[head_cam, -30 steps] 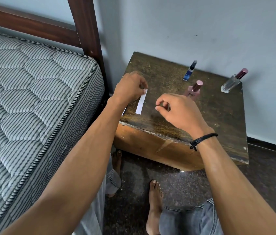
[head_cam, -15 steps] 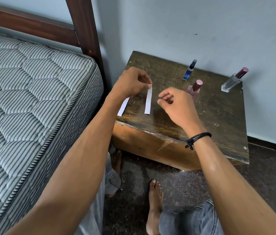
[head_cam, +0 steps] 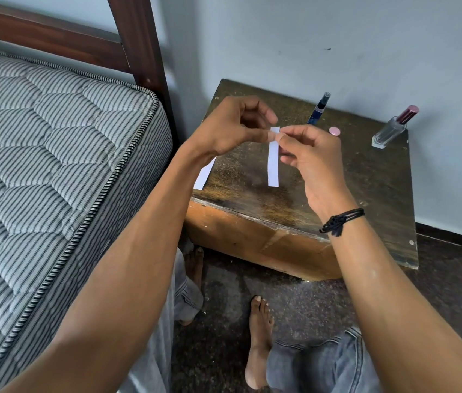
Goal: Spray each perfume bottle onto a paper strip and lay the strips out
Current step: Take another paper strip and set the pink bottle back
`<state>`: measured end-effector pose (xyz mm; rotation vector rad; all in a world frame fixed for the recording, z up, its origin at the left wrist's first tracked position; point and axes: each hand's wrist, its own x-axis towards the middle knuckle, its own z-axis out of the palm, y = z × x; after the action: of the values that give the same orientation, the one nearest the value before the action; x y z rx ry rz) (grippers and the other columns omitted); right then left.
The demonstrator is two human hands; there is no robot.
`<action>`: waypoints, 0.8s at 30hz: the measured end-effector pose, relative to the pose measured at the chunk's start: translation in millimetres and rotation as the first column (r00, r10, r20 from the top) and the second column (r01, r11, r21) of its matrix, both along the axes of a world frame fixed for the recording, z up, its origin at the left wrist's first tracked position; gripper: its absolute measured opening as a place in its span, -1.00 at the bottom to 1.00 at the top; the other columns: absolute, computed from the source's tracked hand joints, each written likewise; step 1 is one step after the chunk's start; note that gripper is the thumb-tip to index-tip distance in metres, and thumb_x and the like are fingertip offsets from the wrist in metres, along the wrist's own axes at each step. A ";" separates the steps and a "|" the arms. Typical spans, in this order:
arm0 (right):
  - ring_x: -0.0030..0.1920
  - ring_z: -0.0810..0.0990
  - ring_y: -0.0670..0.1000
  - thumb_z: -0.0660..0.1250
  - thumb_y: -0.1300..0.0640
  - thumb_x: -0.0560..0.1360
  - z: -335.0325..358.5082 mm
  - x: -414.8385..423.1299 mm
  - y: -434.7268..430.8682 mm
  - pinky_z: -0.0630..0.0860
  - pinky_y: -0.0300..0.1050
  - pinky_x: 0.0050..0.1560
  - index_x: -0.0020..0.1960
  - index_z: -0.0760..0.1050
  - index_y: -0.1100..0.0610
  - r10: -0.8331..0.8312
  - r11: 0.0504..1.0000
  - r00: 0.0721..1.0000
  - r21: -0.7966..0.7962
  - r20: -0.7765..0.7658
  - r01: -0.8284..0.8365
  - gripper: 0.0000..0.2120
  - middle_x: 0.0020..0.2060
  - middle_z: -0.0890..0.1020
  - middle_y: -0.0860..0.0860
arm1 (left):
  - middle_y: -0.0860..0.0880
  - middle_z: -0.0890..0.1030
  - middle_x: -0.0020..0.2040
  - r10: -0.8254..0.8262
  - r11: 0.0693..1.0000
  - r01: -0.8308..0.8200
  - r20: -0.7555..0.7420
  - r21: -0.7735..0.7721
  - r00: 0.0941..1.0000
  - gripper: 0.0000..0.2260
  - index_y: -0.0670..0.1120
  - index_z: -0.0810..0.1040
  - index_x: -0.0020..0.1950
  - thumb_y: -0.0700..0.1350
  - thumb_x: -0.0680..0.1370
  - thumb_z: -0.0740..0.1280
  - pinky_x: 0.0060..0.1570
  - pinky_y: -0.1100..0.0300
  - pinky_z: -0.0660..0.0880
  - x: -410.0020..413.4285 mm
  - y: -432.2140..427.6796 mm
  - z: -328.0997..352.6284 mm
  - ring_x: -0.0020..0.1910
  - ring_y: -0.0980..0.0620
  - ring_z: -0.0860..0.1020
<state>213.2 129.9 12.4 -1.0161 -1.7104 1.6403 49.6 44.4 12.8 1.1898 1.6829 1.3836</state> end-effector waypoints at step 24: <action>-0.26 0.66 0.01 0.48 0.22 0.54 13.9 4.8 2.0 0.59 -0.12 -0.25 -0.05 0.67 0.16 -0.101 0.992 0.949 0.041 -0.299 0.119 -0.99 -0.25 0.71 0.05 | -0.13 0.73 -0.14 -0.309 0.911 0.305 0.029 -0.278 0.951 -0.80 -0.20 0.71 -0.07 -0.06 0.51 0.51 -0.11 0.23 0.56 3.5 -8.4 4.7 -0.19 0.08 0.63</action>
<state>218.0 131.8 26.2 -0.7772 -1.4673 1.5715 53.1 36.0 17.5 1.2375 1.5585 0.9132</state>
